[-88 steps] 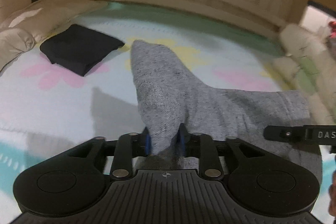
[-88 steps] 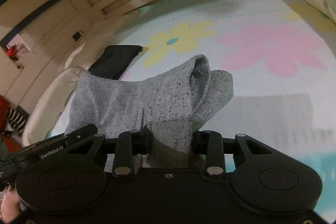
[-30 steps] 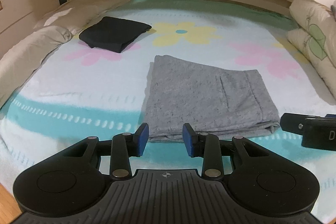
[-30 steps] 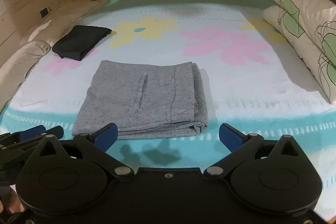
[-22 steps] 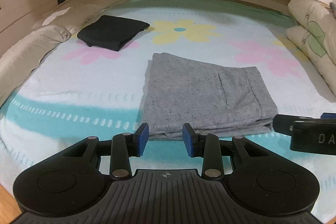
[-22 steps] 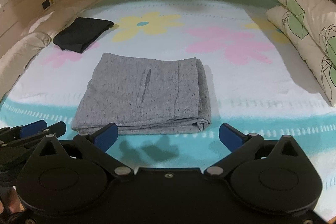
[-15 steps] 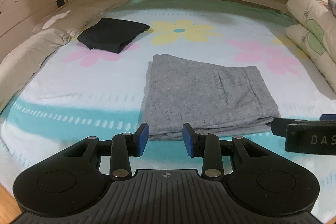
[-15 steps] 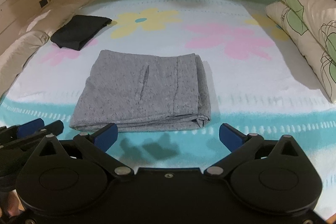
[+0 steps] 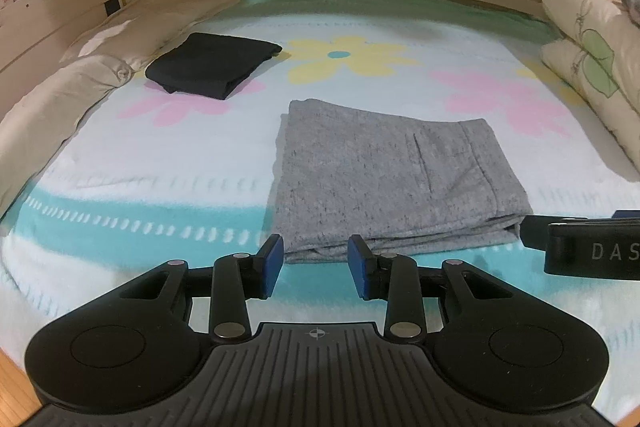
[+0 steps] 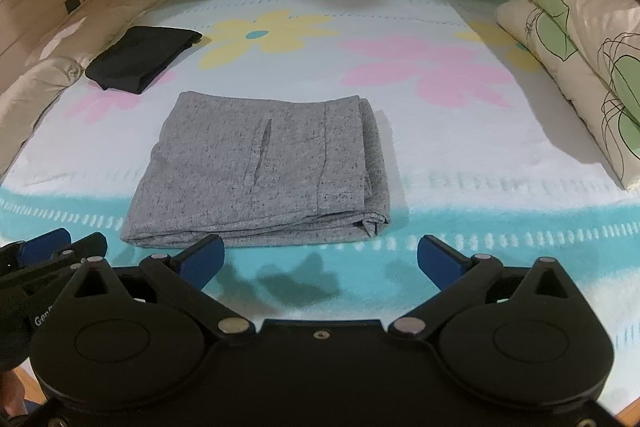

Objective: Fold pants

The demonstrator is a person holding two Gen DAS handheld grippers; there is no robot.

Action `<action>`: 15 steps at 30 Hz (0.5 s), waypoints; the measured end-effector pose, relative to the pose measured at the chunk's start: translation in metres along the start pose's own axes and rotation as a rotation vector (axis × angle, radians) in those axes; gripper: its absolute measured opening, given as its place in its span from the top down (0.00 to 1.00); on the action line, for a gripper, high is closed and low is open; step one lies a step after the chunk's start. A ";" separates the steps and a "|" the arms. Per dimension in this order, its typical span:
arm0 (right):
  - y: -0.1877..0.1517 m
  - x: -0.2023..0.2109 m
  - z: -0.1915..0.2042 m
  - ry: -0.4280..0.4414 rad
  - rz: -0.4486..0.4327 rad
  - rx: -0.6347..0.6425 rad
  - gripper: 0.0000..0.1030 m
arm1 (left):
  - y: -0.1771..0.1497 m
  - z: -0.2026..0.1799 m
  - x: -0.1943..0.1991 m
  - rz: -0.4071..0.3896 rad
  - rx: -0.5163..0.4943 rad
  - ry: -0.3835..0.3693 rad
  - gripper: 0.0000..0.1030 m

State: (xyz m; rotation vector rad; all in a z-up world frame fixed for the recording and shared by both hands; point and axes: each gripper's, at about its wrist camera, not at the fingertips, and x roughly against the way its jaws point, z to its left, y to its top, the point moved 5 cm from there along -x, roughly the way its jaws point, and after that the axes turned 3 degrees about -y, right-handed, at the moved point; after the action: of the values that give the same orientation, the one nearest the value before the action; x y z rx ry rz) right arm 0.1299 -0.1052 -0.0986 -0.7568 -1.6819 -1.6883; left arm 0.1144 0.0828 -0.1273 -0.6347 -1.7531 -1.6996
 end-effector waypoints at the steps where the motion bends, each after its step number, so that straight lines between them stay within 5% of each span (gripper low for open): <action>1: 0.000 0.000 0.000 -0.001 0.001 0.001 0.01 | 0.000 0.000 0.000 0.001 0.001 -0.001 0.67; 15: 0.000 -0.002 0.003 0.006 0.009 -0.006 0.01 | -0.002 -0.001 -0.002 0.015 -0.007 -0.001 0.67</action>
State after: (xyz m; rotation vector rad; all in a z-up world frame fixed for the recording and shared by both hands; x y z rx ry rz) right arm 0.1315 -0.1025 -0.1000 -0.7602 -1.6676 -1.6879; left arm 0.1150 0.0821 -0.1301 -0.6498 -1.7399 -1.6964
